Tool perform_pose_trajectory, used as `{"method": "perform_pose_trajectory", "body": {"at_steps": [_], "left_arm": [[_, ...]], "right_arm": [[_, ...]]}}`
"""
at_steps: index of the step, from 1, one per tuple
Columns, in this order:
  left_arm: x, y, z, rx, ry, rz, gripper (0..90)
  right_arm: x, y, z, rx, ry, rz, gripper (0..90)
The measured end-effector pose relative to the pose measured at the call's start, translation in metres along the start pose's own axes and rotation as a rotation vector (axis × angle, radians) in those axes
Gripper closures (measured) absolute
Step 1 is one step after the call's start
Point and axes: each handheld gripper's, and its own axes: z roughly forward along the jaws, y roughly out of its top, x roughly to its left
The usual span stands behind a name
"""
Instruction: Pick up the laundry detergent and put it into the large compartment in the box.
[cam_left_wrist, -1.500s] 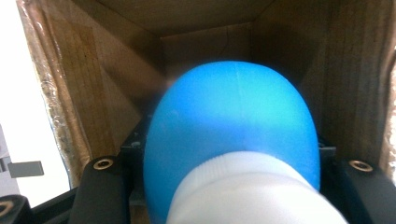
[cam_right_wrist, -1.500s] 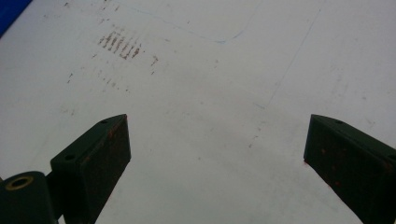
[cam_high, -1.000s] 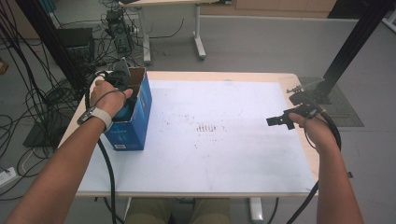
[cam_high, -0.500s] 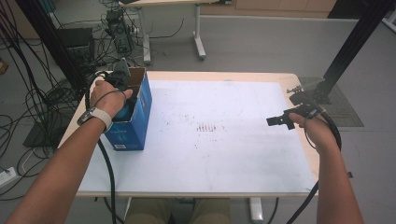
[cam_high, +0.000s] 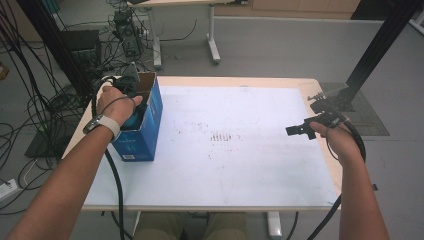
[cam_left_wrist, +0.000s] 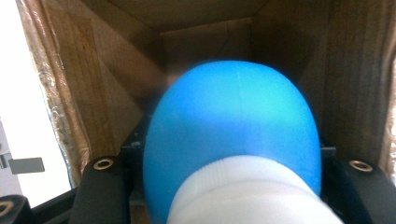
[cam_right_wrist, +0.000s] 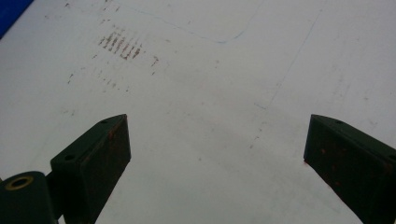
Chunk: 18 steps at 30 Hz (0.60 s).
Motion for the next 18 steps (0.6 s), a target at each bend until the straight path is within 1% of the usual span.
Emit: {"method": "perform_pose_trajectory", "body": {"at_steps": [18], "left_arm": [[-0.0009, -0.0017, -0.0001, -0.004, 0.003, 0.002, 38.8]], "right_arm": [[0.0001, -0.0007, 0.0000, -0.003, 0.003, -0.001, 7.1]]}}
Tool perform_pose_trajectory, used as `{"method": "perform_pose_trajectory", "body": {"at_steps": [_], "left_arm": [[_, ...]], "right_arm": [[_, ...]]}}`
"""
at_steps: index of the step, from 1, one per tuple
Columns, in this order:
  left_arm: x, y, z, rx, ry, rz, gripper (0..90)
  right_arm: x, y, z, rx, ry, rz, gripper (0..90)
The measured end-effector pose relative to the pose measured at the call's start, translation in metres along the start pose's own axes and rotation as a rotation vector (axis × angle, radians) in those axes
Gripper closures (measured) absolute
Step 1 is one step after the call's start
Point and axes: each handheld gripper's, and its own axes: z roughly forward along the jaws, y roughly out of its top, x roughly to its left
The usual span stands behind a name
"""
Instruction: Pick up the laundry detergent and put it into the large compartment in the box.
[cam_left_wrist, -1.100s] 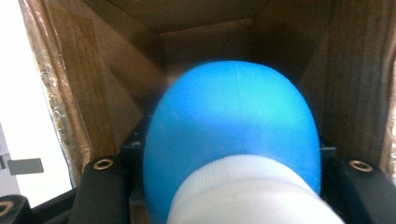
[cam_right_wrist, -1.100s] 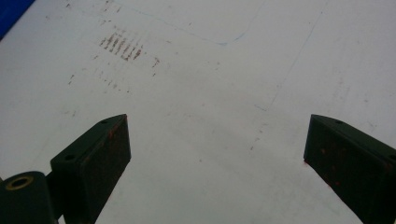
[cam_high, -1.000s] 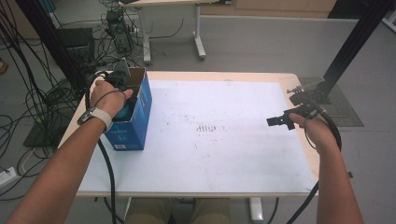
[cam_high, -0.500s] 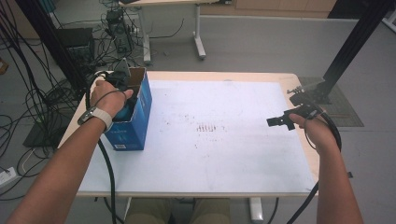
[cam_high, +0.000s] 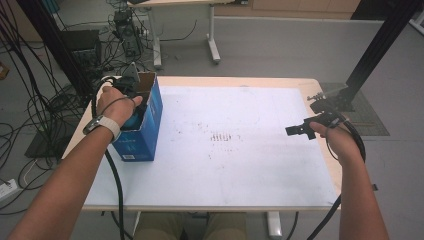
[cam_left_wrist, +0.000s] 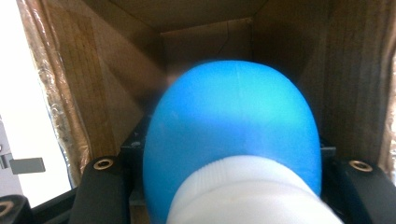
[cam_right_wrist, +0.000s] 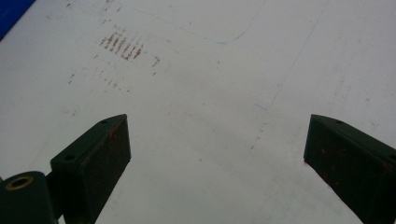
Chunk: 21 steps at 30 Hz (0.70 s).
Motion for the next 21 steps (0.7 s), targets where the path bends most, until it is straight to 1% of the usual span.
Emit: {"method": "perform_pose_trajectory", "body": {"at_steps": [21], "left_arm": [[0.0008, -0.0014, 0.0001, -0.007, -0.001, 0.004, 38.8]], "right_arm": [[0.0011, 0.0005, -0.0004, -0.003, 0.000, -0.002, 7.1]]}}
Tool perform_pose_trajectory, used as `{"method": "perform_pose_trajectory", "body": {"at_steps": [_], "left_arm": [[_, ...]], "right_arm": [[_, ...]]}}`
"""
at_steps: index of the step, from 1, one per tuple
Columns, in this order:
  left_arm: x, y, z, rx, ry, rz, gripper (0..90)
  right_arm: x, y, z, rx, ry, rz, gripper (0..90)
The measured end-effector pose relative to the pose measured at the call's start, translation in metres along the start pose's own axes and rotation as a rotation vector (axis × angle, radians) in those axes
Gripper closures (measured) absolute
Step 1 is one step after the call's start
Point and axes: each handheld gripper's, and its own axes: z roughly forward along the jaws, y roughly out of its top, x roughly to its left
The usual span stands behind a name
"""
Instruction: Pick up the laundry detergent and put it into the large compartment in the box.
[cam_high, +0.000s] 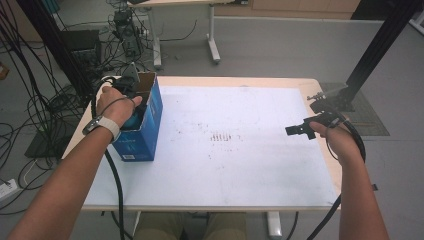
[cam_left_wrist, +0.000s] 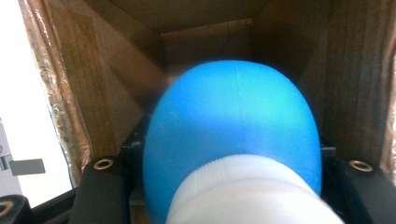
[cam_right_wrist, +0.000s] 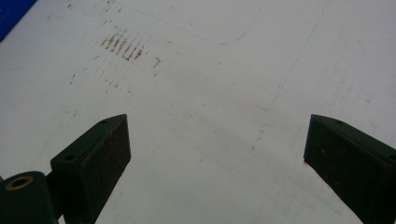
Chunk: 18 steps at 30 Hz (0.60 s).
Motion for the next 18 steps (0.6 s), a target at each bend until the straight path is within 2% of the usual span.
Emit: {"method": "perform_pose_trajectory", "body": {"at_steps": [18], "left_arm": [[-0.0005, -0.0008, 0.0001, -0.005, 0.000, 0.003, 38.7]], "right_arm": [[-0.0004, 0.0001, 0.0018, 0.003, 0.004, 0.000, 7.2]]}}
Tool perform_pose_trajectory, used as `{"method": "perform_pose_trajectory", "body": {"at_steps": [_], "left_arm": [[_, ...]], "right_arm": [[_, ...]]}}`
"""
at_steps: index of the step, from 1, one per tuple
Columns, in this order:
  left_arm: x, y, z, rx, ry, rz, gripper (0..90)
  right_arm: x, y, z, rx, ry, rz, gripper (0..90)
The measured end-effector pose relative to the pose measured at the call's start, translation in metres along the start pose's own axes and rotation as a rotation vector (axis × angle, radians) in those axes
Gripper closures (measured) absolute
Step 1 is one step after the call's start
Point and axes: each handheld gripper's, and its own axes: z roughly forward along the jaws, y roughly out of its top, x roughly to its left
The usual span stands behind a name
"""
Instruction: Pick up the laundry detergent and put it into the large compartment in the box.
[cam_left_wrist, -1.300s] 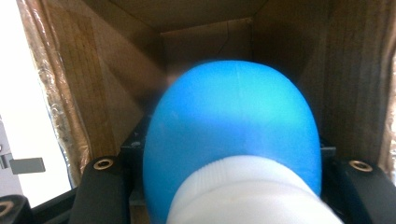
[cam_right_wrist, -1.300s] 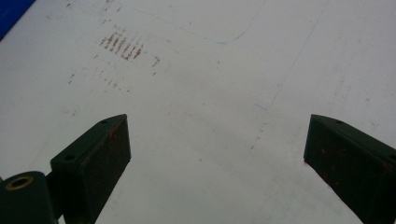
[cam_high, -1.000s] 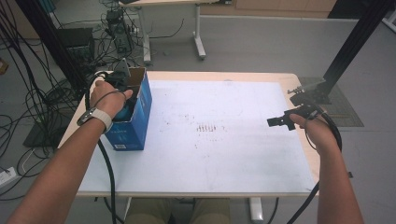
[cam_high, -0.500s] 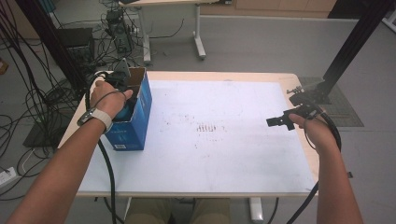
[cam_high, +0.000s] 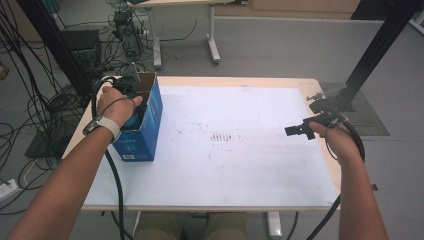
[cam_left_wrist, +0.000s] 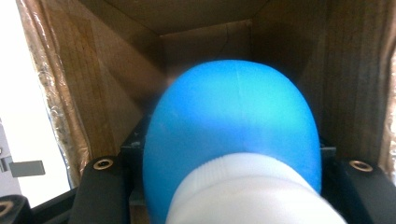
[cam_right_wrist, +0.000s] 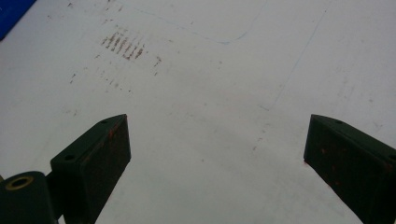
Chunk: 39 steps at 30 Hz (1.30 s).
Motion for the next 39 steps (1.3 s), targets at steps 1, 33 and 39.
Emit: {"method": "perform_pose_trajectory", "body": {"at_steps": [1, 33, 39], "left_arm": [[0.000, 0.000, 0.000, -0.001, -0.001, 0.000, 38.7], [0.022, -0.010, -0.006, -0.039, -0.085, -0.017, 28.9], [0.027, -0.013, -0.014, -0.052, -0.106, -0.018, 28.1]], "right_arm": [[0.000, 0.000, 0.000, 0.001, -0.001, 0.000, 7.1], [0.005, 0.006, 0.003, 0.009, 0.001, -0.012, 7.2], [0.007, 0.006, 0.001, 0.007, 0.001, -0.015, 7.1]]}}
